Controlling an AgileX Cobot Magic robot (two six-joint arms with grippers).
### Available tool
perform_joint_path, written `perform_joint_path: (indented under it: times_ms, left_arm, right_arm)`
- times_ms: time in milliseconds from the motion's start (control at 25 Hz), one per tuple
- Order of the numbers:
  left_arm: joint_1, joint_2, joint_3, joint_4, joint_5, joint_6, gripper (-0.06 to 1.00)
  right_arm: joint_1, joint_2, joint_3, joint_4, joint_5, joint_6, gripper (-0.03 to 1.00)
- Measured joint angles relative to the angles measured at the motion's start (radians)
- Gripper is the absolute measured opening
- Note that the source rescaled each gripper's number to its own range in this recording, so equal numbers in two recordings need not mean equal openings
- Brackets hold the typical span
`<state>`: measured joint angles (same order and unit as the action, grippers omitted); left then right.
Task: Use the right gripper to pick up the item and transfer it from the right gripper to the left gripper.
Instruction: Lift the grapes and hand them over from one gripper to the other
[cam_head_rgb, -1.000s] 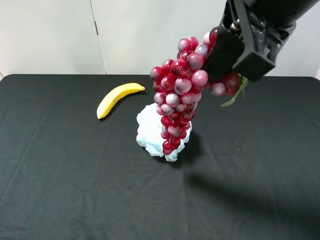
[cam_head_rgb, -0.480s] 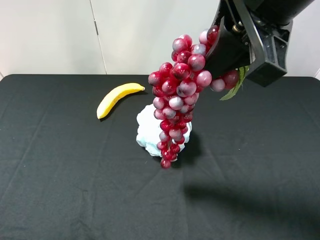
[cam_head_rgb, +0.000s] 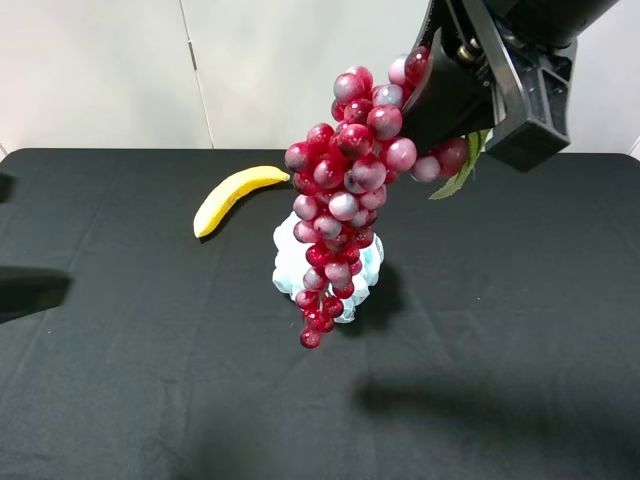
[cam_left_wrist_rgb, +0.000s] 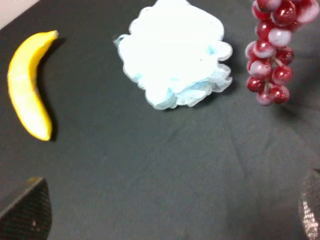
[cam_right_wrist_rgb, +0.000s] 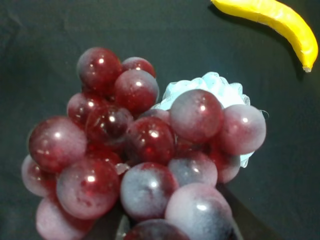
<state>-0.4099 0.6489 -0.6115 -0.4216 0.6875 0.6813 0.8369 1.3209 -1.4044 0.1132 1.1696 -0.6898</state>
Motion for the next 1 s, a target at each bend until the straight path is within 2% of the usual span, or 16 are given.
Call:
perform_joint_path:
  times_ms: [320, 560, 880, 1000]
  left_arm:
    - [-0.240, 0.253, 0.000, -0.032, -0.213, 0.055, 0.99]
    - [-0.412, 0.392, 0.000, -0.037, -0.435, 0.054, 0.99]
    - [-0.562, 0.568, 0.000, -0.053, -0.707, 0.034, 0.99]
    - [-0.603, 0.628, 0.000, -0.056, -0.833, -0.015, 0.99]
  right_arm:
    - [0.000, 0.000, 0.000, 0.003, -0.002, 0.000, 0.01]
    - [0.000, 0.000, 0.000, 0.004, -0.002, 0.000, 0.00]
    - [0.000, 0.000, 0.000, 0.005, -0.002, 0.000, 0.00]
    - [0.000, 0.000, 0.000, 0.005, -0.002, 0.000, 0.00]
